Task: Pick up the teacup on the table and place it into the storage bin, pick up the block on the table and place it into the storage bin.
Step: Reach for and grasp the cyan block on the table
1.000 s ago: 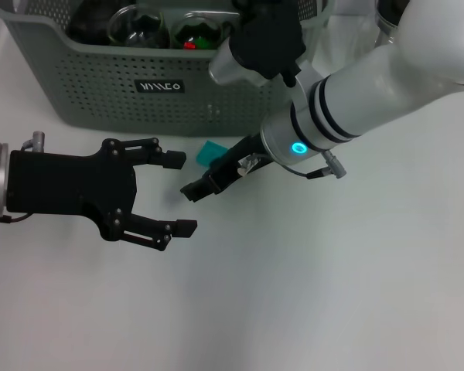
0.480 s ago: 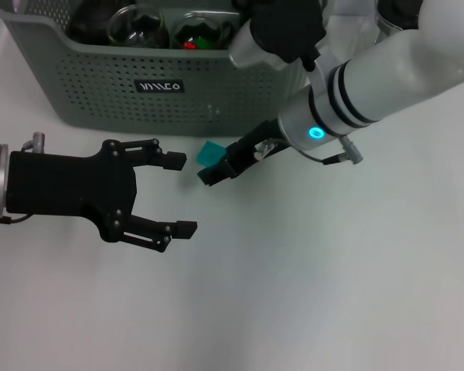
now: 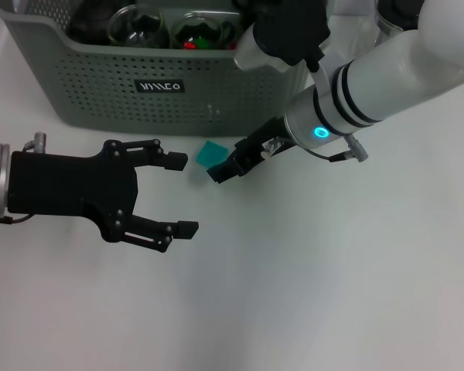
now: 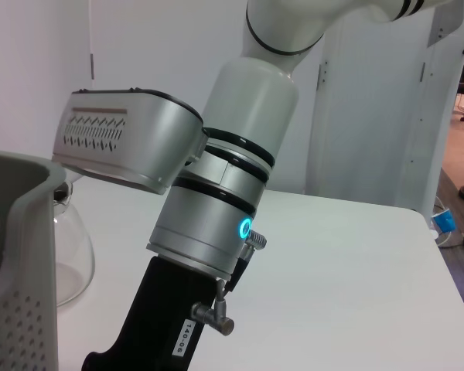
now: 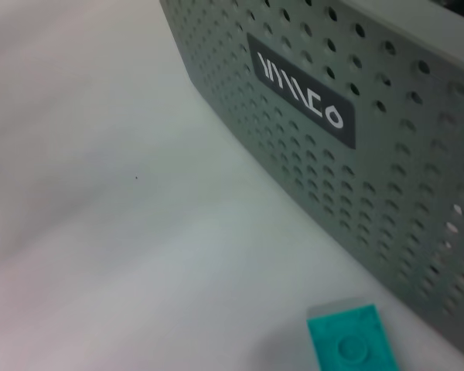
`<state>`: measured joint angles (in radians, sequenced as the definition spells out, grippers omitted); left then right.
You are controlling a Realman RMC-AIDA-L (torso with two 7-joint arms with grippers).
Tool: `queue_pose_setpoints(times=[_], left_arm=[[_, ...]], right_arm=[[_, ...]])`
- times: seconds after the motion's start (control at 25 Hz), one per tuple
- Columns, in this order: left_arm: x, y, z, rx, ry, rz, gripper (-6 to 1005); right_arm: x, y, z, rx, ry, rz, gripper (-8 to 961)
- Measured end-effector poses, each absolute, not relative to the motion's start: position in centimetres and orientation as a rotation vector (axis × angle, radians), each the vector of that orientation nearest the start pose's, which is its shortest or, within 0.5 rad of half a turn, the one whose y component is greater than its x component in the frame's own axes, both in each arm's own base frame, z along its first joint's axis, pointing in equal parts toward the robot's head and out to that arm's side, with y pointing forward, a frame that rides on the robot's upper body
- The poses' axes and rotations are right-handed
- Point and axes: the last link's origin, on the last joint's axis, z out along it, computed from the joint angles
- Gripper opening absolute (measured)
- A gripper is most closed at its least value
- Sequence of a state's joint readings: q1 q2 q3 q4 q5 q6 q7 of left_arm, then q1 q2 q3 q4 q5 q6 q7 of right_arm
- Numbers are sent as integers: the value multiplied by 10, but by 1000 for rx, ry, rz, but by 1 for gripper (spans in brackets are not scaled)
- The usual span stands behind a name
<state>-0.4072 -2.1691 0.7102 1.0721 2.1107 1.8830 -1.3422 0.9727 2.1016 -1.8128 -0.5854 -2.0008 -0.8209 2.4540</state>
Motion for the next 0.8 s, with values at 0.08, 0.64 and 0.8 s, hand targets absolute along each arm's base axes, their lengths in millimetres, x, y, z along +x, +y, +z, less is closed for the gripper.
queue_pose_setpoints(times=[0.08, 0.64, 0.8], left_arm=[[-241, 281, 24, -2945, -244, -594, 952], [-240, 283, 24, -2944, -238, -592, 952], [-239, 283, 24, -2944, -235, -593, 952]], right_arm=[[136, 391, -140, -2730, 844, -178, 761], [137, 389, -147, -2732, 760, -188, 740], [136, 389, -148, -2732, 745, -190, 731]])
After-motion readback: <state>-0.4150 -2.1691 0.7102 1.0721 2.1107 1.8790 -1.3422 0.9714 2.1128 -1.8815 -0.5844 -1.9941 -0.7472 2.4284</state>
